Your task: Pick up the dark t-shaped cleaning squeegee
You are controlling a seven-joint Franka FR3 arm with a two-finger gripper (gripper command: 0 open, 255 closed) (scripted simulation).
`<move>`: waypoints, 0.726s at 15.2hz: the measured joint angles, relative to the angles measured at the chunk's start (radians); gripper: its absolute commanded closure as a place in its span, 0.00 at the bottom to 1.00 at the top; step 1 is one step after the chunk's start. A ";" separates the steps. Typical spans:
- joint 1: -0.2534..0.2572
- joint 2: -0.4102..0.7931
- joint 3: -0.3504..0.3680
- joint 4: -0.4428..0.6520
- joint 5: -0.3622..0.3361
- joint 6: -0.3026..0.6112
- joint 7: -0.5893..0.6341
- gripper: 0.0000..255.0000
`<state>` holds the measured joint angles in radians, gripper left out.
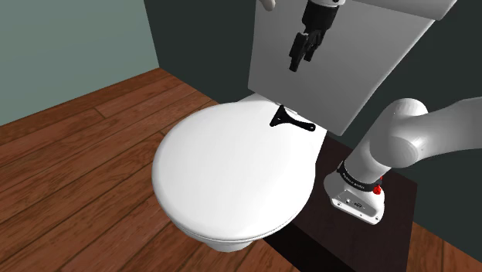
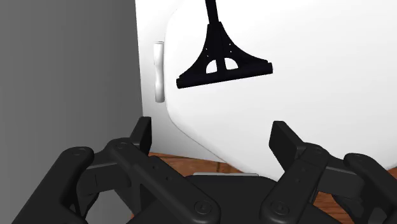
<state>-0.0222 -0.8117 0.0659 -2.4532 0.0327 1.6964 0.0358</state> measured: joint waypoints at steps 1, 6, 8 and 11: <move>0.000 0.000 0.000 0.000 0.000 0.000 0.000 0.00; 0.035 -0.076 -0.002 -0.169 0.014 0.095 -0.047 0.00; 0.047 -0.111 -0.012 -0.251 0.014 0.143 -0.080 0.00; 0.076 -0.157 -0.014 -0.365 0.024 0.212 -0.115 0.00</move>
<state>0.0536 -0.9683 0.0518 -2.8181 0.0562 1.9089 -0.0789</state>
